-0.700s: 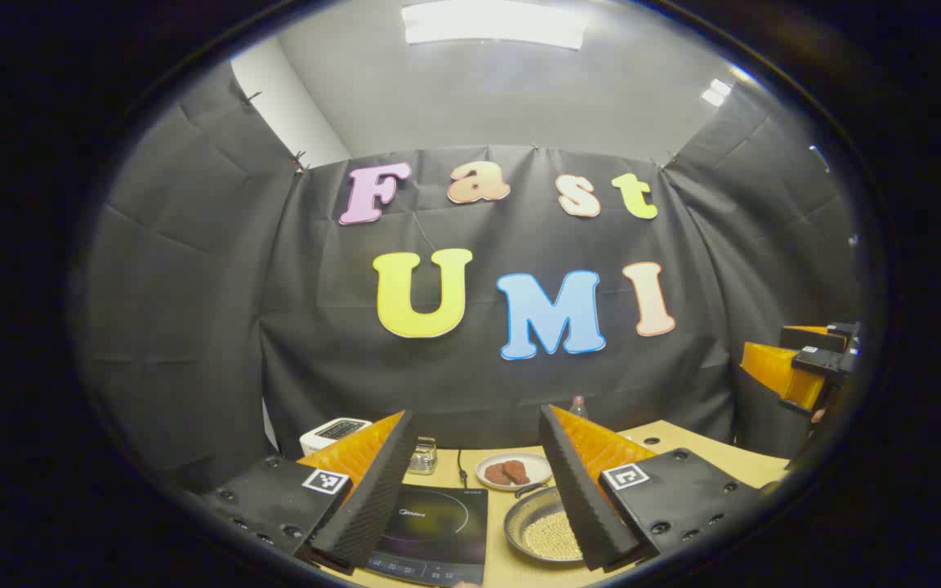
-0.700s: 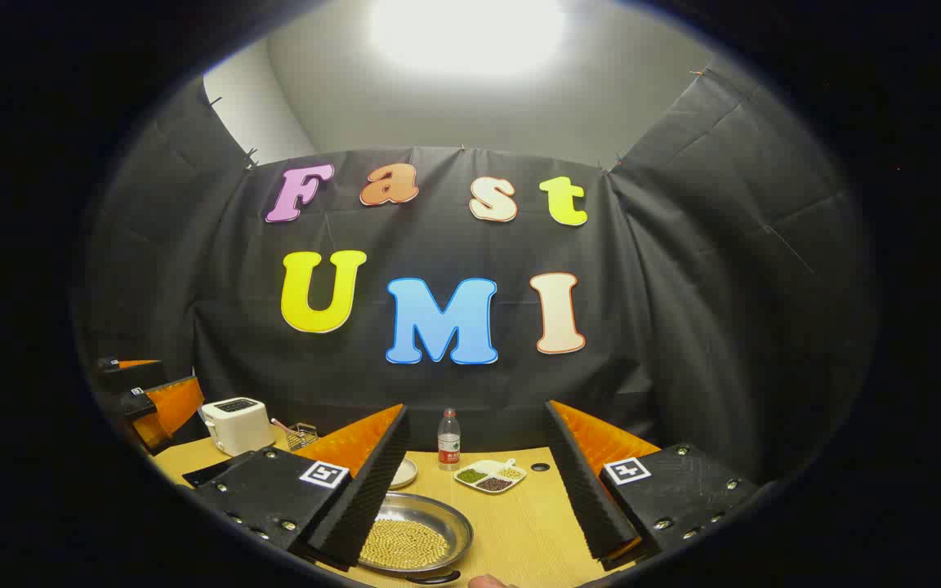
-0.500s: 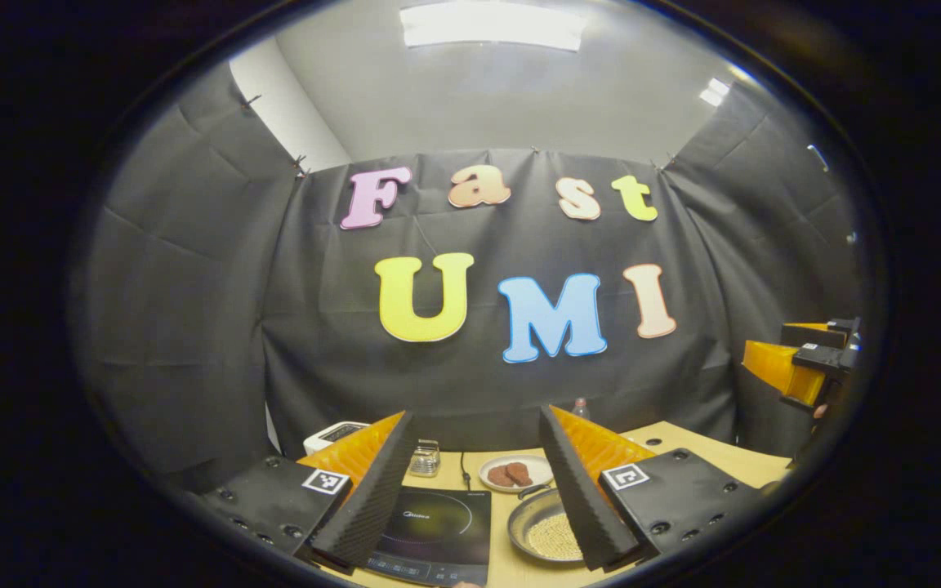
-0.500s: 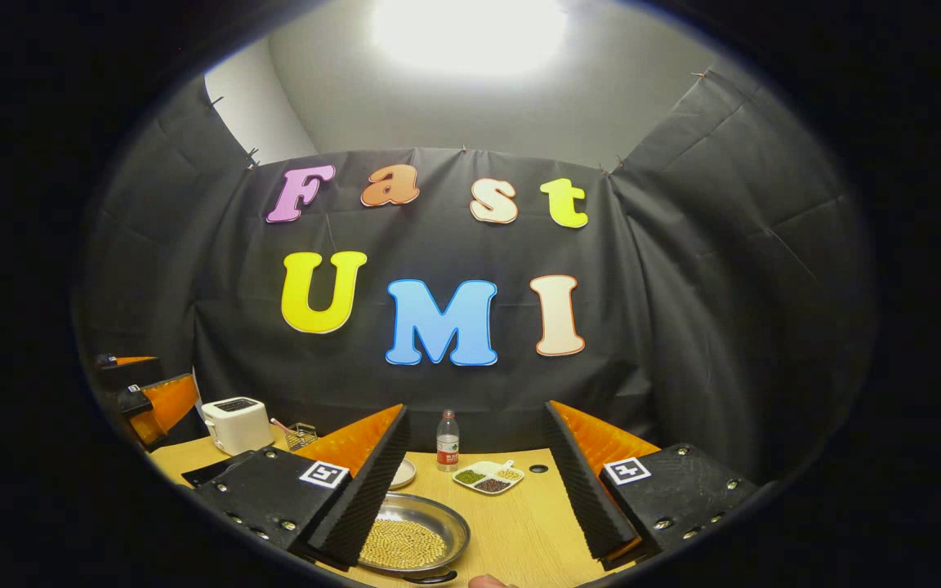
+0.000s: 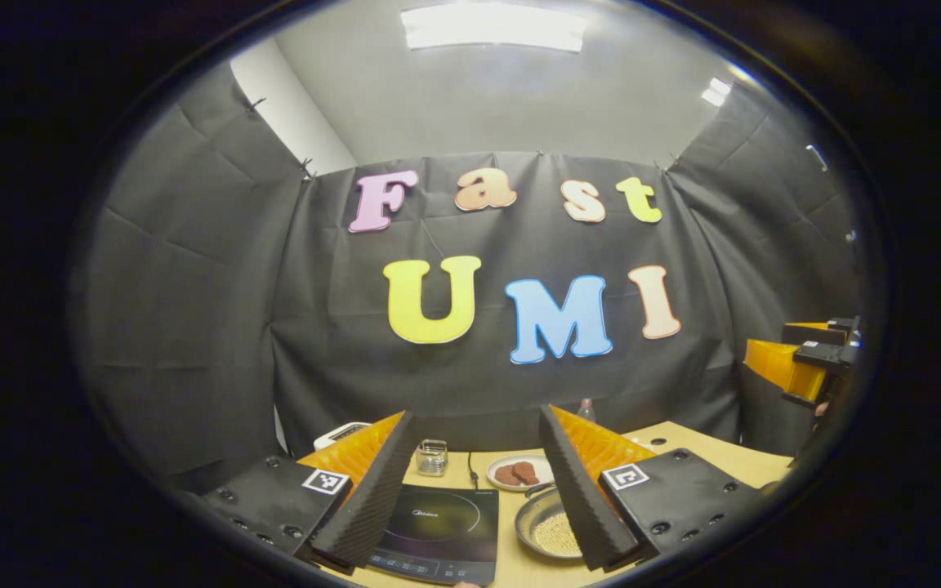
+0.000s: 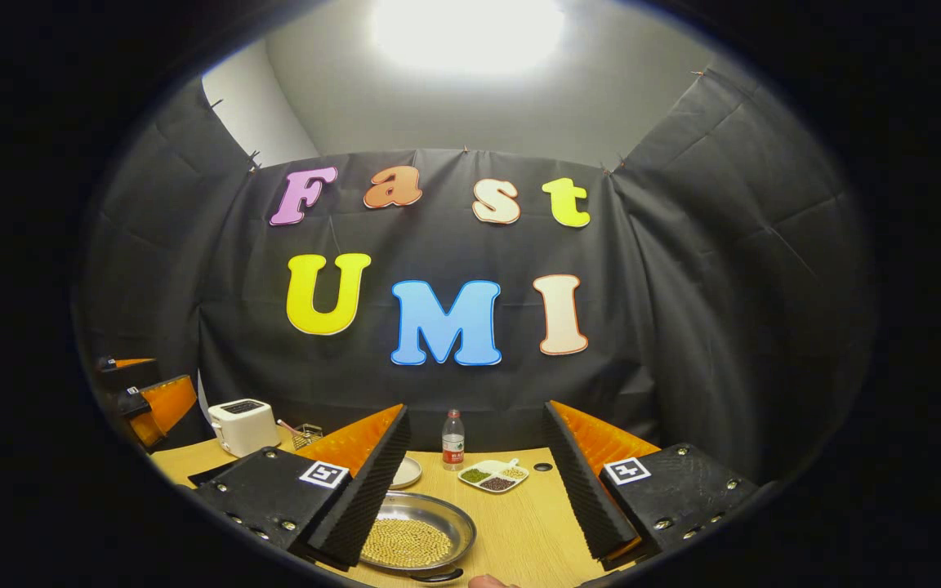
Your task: First push the handle of the pot to place it horizontally, then grasp the pot with both hands and set it on the induction cooktop.
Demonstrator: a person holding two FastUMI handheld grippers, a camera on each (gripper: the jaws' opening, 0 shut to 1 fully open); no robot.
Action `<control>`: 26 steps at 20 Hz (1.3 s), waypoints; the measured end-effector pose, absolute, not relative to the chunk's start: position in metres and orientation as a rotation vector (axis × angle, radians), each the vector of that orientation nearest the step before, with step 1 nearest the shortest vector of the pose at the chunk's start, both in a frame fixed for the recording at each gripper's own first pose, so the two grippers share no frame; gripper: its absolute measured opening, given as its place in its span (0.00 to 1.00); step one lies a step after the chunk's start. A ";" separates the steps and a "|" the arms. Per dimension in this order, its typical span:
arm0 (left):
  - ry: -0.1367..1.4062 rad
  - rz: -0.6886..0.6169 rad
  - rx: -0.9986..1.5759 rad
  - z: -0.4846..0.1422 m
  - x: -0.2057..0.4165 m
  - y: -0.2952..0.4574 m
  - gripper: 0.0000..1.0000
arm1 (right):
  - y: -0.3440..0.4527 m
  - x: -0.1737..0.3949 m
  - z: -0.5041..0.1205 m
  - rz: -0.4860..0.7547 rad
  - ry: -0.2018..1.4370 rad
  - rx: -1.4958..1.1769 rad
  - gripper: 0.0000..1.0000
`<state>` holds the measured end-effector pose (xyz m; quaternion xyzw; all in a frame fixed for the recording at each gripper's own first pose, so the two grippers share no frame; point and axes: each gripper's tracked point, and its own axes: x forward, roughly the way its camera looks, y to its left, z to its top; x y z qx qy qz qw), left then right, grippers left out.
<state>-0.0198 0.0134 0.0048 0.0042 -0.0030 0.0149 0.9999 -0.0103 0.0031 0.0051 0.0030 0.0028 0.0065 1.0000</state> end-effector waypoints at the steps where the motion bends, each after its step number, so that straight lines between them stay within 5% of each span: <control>1: -0.007 0.030 0.008 0.005 -0.021 0.014 0.96 | 0.003 -0.011 0.005 0.014 0.006 0.006 0.98; 10: -0.013 0.046 0.002 0.006 -0.031 0.024 0.96 | 0.008 -0.013 0.000 0.021 0.032 -0.008 0.98; 15: -0.021 0.064 0.005 0.007 -0.036 0.037 0.96 | 0.018 -0.016 0.001 0.025 0.044 -0.007 0.54; 17: -0.024 0.065 0.004 0.007 -0.039 0.041 0.92 | 0.024 -0.017 -0.008 0.017 0.068 -0.007 0.55; 19: -0.029 0.073 0.008 0.008 -0.040 0.048 0.92 | 0.027 -0.019 -0.003 0.033 0.069 0.031 0.09; 26: -0.047 0.080 0.006 0.012 -0.040 0.073 0.96 | 0.076 -0.024 -0.035 0.202 0.164 -0.017 0.06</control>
